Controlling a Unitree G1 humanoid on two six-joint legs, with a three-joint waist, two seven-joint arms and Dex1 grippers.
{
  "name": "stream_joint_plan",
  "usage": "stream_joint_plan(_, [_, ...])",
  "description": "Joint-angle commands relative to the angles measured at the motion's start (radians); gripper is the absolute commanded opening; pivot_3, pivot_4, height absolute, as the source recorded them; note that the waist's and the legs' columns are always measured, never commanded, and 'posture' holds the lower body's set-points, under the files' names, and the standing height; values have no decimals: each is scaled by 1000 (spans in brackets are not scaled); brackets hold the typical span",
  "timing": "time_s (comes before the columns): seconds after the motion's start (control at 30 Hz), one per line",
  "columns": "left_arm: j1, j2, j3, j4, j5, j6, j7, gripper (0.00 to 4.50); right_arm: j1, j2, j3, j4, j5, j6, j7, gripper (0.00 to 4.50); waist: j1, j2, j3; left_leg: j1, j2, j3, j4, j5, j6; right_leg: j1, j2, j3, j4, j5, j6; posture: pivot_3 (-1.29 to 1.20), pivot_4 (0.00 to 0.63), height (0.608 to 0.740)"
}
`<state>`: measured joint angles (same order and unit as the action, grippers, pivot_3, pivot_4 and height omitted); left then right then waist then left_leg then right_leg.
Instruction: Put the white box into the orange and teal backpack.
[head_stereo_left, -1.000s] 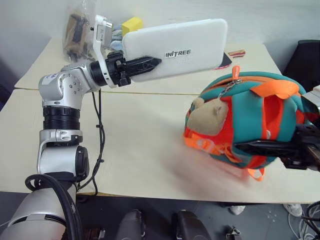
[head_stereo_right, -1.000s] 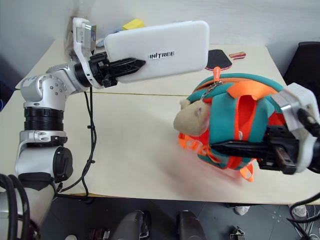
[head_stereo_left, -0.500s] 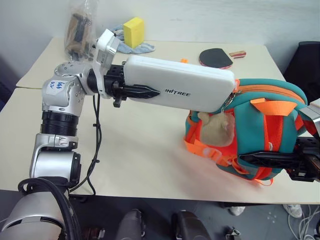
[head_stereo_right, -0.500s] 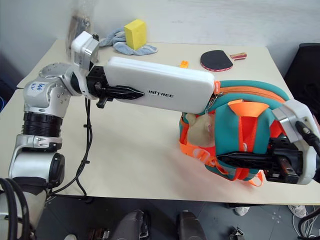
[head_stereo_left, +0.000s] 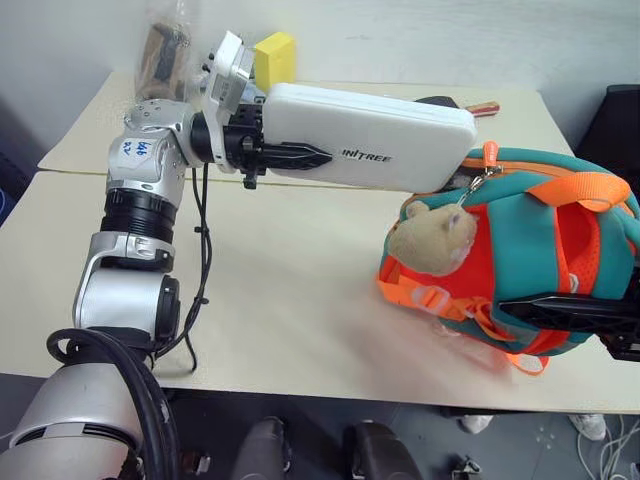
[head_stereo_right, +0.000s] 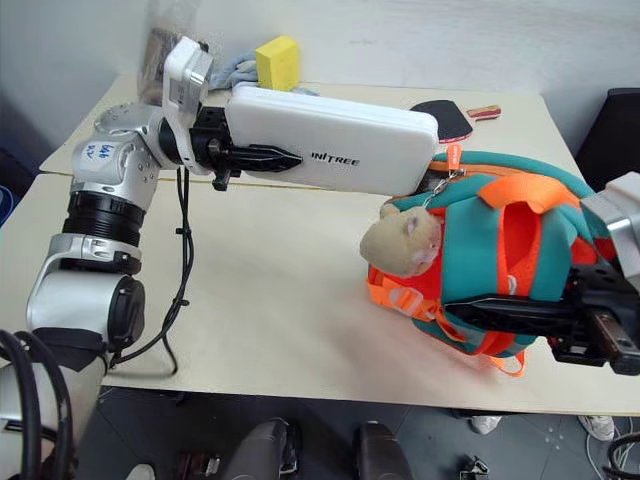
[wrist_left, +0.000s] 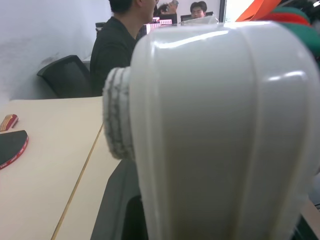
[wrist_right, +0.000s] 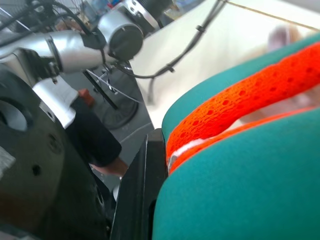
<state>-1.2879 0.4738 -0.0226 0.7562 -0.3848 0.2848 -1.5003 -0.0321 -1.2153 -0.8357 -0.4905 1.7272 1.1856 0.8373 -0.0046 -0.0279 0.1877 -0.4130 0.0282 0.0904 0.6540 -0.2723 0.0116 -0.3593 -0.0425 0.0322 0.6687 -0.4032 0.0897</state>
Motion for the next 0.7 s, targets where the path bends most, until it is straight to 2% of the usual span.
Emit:
stream_joint_plan(0.03, [31,-33,-39,-78,13,-14,-53,1288,-27,-19,-23,2,66,-43,-28,31,0,0,0,0,0,0,0,0,0,0,0,0,0,0,0,0,150,740])
stream_joint_plan(0.17, [84,-98,-111,-129,59,-83,-44,1288,-42,-9,12,-13,33,-53,-27,31,4,0,0,0,0,0,0,0,0,0,0,0,0,0,0,0,150,740])
stream_joint_plan(0.33, [53,-204,-158,-79,107,-153,-15,1288,-65,0,74,-36,-44,-76,-3,31,3,0,0,-5,0,-1,5,-1,1,-2,0,-1,2,0,0,0,150,740])
stream_joint_plan(0.43, [23,-292,-166,-41,133,-177,51,1288,-64,20,104,-61,-80,-94,4,31,3,0,0,-7,0,-1,7,-1,2,-3,0,-1,2,0,0,0,150,740])
stream_joint_plan(0.57, [44,-451,-228,-36,233,-295,215,1288,-83,84,193,-109,-129,-162,-64,31,6,0,0,-7,0,-2,8,-2,3,-3,0,-2,2,0,0,0,150,740])
stream_joint_plan(0.7, [47,-497,-224,-25,280,-306,334,1288,-102,137,281,-134,-209,-213,-134,31,-2,0,0,-8,0,-2,9,-2,4,-3,0,-2,2,1,1,0,150,740])
